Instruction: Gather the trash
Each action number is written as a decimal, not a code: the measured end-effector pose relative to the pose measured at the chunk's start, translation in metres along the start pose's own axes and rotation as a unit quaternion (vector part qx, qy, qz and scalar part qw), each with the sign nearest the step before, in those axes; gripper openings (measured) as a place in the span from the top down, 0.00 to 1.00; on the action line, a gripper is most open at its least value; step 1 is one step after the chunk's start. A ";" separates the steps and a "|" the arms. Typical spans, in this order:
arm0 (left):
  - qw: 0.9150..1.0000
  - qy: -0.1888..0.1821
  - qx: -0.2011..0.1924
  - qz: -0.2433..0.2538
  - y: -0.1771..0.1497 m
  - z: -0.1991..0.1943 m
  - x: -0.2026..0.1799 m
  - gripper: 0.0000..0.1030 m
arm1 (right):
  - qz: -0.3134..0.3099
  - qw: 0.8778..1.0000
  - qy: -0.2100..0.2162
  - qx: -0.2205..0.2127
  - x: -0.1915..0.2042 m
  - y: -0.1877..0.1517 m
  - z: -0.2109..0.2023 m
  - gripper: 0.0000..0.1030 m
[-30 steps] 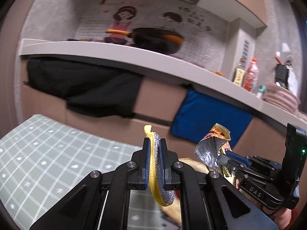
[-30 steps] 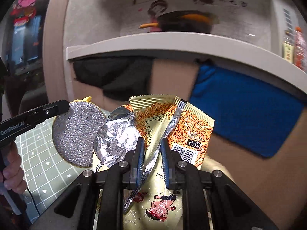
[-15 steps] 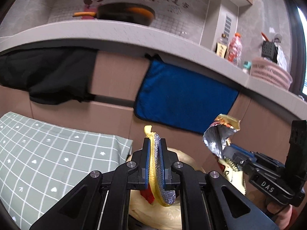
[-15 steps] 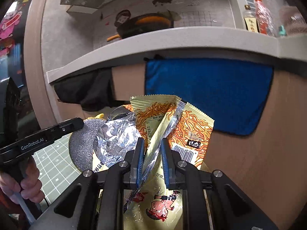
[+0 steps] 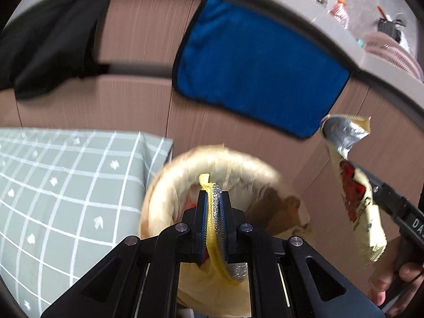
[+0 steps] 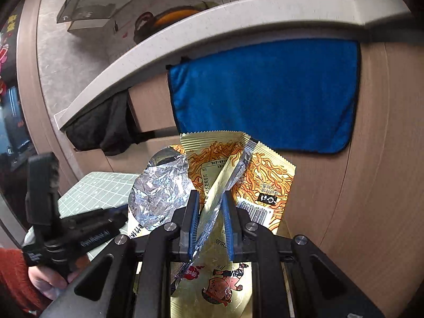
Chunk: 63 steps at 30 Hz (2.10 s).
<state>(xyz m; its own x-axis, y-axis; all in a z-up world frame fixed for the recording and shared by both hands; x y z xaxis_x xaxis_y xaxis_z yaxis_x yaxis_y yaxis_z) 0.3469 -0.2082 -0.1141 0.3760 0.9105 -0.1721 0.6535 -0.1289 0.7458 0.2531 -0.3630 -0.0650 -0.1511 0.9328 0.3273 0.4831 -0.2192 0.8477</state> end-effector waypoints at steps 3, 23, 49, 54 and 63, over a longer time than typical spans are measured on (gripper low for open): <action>1.000 -0.006 0.018 -0.007 -0.005 0.011 0.003 0.91 | 0.005 1.000 0.005 0.014 -0.004 -0.006 0.011 0.85; 0.992 0.069 -0.050 -0.088 0.000 -0.057 0.048 0.71 | 0.006 0.989 0.047 0.141 0.009 -0.033 0.117 0.85; 0.994 0.095 -0.032 -0.043 -0.075 -0.181 0.067 0.69 | -0.031 0.996 0.025 0.075 0.092 -0.056 -0.006 0.44; 0.983 0.164 -0.078 0.000 -0.103 -0.247 0.058 0.66 | -0.064 0.996 0.007 0.057 0.139 -0.079 -0.062 0.44; 0.975 0.206 -0.077 0.013 -0.147 -0.297 0.052 0.66 | -0.050 0.999 0.002 0.017 0.181 -0.114 -0.128 0.44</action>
<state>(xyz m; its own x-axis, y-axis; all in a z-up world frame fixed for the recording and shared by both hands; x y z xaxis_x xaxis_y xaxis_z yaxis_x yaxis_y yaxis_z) 0.0758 -0.0252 -0.0418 0.0752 0.9924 0.0970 0.5283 -0.1221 0.8403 0.0604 -0.2058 -0.0487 -0.2023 0.9485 0.2438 0.4940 -0.1161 0.8617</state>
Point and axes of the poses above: each gripper's, at about its wrist camera, not at the fingertips, and z roughly the way its jaws point, x to its left, y to its top, the point moved 4 cm from there along z, roughly the way its jaws point, and after that the axes turned 9 degrees about y, right-handed, at the moved point
